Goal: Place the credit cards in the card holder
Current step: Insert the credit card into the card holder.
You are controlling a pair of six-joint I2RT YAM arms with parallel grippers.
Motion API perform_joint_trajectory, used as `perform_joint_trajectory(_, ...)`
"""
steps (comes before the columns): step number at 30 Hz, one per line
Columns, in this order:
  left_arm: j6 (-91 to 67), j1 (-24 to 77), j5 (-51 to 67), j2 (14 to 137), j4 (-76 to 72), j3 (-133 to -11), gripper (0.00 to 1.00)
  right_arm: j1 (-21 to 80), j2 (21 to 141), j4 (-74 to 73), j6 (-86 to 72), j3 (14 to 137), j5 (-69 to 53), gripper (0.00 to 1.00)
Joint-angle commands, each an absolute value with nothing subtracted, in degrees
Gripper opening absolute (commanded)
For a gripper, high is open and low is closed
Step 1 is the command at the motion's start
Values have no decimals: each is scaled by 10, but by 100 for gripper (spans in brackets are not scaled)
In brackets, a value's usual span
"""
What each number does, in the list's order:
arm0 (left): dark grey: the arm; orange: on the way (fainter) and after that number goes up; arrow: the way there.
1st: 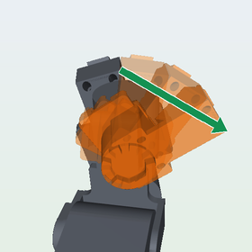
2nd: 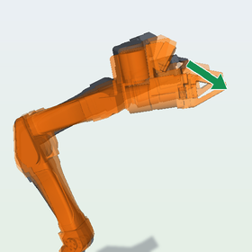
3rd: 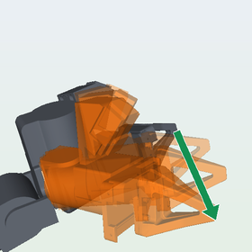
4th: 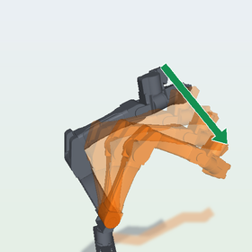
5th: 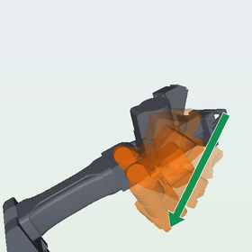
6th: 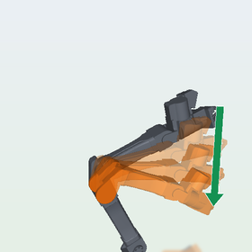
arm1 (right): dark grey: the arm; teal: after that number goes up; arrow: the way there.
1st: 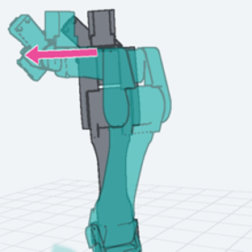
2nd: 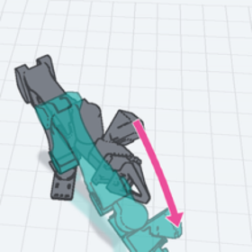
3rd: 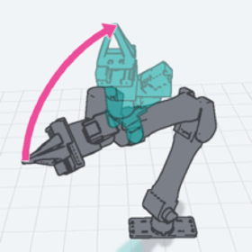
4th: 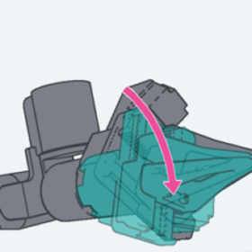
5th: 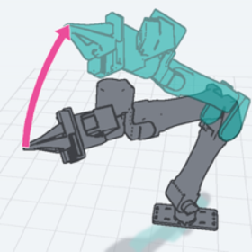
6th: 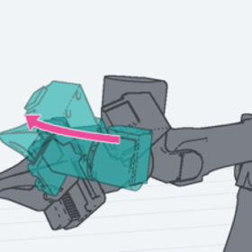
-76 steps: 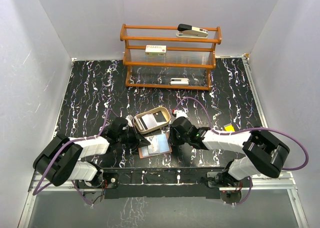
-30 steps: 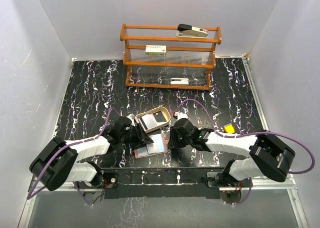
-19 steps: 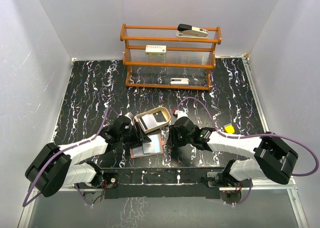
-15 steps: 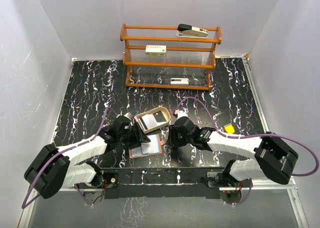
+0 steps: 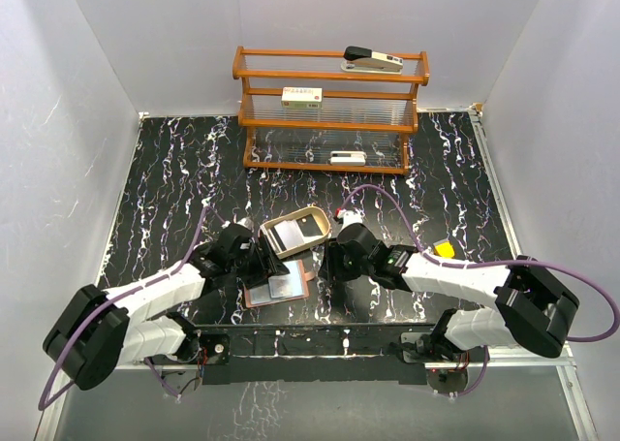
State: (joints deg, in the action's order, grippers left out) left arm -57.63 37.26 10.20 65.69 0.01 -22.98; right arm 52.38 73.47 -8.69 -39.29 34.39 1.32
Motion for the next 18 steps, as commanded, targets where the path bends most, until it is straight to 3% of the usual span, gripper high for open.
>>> perform_joint_trajectory(1,-567,374,75,626,50,-242,59,526,730,-41,-396,366,13,39)
perform_joint_trajectory(18,-570,374,63,596,76,-241,68,526,782,-19,-391,389,6,46)
